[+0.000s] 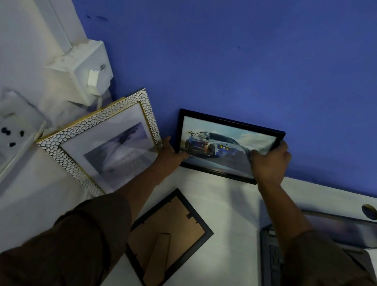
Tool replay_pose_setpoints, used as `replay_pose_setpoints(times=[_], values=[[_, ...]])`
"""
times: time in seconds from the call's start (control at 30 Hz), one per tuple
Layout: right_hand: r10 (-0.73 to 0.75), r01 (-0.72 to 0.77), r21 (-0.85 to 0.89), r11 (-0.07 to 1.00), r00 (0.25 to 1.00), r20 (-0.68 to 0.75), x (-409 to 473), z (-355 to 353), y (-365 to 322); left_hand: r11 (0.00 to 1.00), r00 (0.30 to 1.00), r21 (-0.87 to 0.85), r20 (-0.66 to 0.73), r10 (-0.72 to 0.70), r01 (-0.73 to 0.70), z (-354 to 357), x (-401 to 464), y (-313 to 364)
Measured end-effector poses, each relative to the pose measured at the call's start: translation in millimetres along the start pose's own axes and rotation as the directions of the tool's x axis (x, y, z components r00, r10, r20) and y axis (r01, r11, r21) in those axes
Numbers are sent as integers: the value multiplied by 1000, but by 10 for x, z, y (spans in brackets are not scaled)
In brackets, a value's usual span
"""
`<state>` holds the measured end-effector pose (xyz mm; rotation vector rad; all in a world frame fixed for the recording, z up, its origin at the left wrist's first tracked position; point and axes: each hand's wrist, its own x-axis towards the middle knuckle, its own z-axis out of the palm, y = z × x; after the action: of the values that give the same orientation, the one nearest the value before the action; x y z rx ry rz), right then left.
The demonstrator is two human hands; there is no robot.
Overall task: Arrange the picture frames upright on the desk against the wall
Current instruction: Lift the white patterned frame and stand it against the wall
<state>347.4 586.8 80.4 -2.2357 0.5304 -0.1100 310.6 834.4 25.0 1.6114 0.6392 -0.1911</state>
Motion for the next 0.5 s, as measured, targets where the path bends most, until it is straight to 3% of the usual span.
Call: replay_pose_setpoints(times=[0.07, 0.17, 0.33, 0.43, 0.5], values=[[-124, 124, -68, 990, 992, -2, -151, 30, -97, 1000, 1000, -17, -10, 17, -17, -47, -197, -7], [-232, 252, -138, 958, 961, 149, -369, 173, -364, 994, 987, 73, -136, 86, -77, -191, -550, -66], [-373, 396, 49, 917, 806, 459, -829, 622, -930, 996, 940, -91, -339, -33, 2, -782, -1122, -408], [-439, 441, 155, 884, 668, 601, -1072, 879, -1288, 984, 854, -176, -514, -76, -19, -1164, -1248, -697], [-459, 432, 205, 878, 641, 615, -1146, 1013, -1483, 975, 804, -217, -572, -161, 41, -1346, -1291, -827]])
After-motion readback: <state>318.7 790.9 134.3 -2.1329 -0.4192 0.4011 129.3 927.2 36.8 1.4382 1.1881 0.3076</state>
